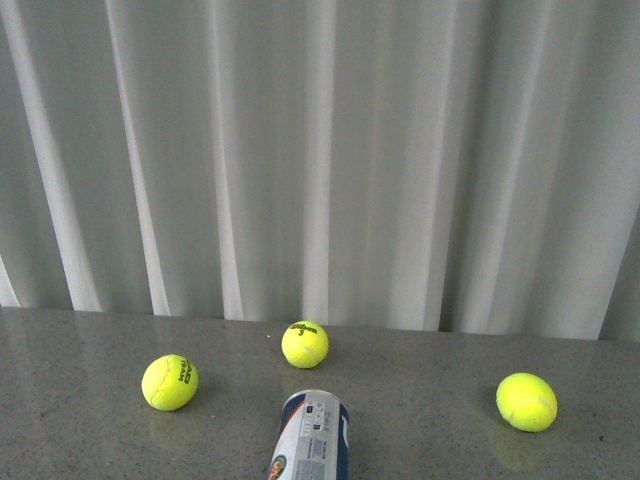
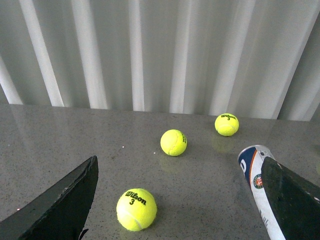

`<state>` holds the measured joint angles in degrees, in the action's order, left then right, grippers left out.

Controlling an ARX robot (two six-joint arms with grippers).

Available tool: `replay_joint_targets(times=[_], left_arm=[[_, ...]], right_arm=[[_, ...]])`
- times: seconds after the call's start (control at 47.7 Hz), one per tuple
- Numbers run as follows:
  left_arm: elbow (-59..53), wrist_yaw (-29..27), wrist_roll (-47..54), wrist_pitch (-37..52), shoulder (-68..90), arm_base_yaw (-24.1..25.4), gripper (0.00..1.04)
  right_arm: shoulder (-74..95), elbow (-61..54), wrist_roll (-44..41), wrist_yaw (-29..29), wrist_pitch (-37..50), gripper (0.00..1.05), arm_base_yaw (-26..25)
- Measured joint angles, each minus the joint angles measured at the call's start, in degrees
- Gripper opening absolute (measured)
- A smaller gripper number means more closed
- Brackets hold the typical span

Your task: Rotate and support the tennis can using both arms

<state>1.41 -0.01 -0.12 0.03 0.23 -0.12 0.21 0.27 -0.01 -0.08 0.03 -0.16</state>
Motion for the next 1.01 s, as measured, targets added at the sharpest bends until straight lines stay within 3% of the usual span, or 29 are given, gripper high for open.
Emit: replay_joint_targets(times=[0.105,0.231,0.44,0.734,1.007], left_arm=[[-0.02,0.0,0.0,0.0,0.0,0.0,0.98],[0.0,0.07,0.0,0.0,-0.02,0.0,0.98],[0.0,0.0,0.0,0.0,-0.04,0.0,0.98],[0.0,0.0,0.0,0.0,-0.04,0.0,0.98],[0.0,0.0,0.0,0.0,-0.04,0.0,0.98]], right_arm=[[0.44,0.17,0.33,-0.74,-0.7,0.98,-0.13],[15.19,7.74,6.49,-6.58,-13.22,0.98,-1.62],[44.48,16.72,9.46,-5.62,-2.91,0.98,4.92],[78.75,33.64,14.47,-10.82,-2.21,0.98,15.37],[96.91,46.16,23.34,-14.84,0.83,0.98,21.79]])
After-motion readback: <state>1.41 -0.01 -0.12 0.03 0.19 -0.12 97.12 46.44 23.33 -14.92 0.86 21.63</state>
